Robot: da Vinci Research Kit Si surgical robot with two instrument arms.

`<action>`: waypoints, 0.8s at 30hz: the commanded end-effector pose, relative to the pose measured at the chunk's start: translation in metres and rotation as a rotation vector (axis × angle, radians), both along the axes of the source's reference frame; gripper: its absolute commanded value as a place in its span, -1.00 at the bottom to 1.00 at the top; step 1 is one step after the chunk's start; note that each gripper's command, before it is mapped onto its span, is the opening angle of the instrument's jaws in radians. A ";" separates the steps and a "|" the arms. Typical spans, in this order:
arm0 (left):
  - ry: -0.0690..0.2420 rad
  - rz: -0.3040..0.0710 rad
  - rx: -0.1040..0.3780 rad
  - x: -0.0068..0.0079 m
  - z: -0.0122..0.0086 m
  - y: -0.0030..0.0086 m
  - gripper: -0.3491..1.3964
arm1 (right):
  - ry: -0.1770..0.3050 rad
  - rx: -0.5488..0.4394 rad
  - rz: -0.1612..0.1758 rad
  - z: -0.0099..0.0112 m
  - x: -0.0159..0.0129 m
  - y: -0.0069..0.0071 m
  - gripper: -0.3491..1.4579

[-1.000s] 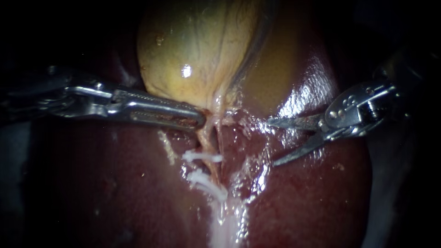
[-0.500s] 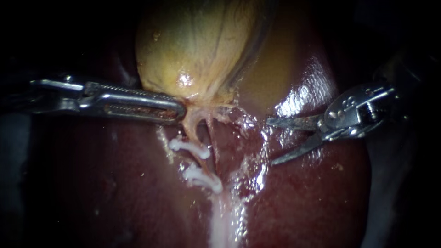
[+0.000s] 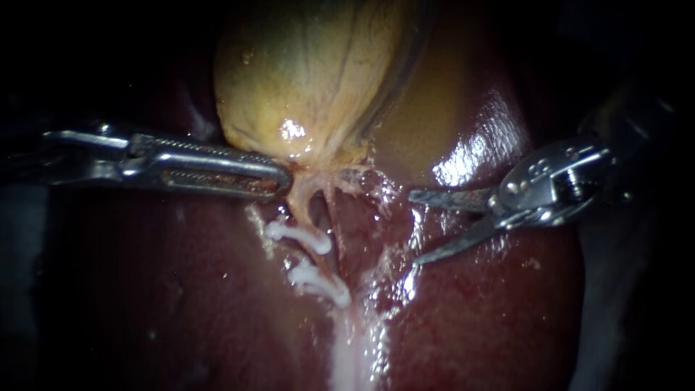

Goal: Go to the cutting position left tube

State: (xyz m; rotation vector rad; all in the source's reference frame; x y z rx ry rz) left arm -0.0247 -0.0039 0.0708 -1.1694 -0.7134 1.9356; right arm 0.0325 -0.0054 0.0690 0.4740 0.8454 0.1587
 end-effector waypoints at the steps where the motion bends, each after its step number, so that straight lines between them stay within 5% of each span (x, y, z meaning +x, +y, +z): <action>1: 0.000 0.000 -0.001 0.0000 0.0000 0.0000 -1.00 | 0.000 0.004 0.000 0.0002 0.0003 -0.0002 0.89; 24: 0.001 -0.001 -0.001 0.0000 -0.0001 -0.0001 -1.00 | -0.014 0.054 -0.026 0.0038 0.0055 -0.0035 0.87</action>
